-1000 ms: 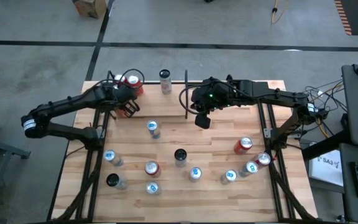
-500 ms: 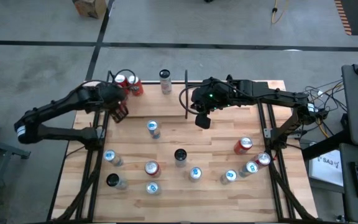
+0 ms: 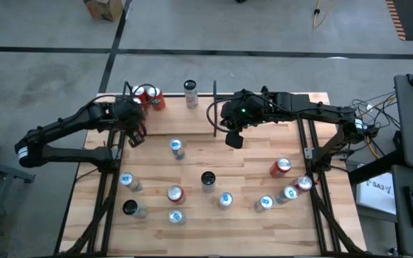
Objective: Place canned beverage on shelf
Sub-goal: Put the red and black soda can on the shelf aligned with the other red and black soda can
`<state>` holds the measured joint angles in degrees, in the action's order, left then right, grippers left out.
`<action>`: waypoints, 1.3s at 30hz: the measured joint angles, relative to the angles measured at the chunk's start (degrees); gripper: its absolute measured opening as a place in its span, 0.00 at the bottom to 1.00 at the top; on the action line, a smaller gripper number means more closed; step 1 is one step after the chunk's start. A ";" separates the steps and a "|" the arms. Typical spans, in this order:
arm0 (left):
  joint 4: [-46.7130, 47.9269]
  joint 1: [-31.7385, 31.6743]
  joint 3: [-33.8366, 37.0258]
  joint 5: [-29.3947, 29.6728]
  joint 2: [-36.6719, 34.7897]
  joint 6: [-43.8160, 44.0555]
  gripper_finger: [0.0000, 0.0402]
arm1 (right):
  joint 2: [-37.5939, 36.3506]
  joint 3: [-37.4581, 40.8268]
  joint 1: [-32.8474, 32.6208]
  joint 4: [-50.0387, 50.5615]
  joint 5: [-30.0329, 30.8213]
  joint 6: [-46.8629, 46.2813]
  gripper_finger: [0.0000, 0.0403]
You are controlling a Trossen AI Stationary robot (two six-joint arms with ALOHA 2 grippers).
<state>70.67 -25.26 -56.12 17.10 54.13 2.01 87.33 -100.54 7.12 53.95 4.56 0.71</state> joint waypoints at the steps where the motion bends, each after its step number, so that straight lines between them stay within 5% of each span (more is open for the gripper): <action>1: 0.02 0.02 0.00 0.24 0.15 0.03 0.00 | 0.00 0.13 -0.12 0.01 -0.02 -0.06 0.03; 39: -1.28 -0.97 0.35 5.92 3.25 9.20 0.00 | 0.00 4.22 -2.26 0.00 0.00 -1.72 0.03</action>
<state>69.39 -26.23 -55.77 23.03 57.38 11.20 87.33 -96.32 4.86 53.95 4.55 -1.01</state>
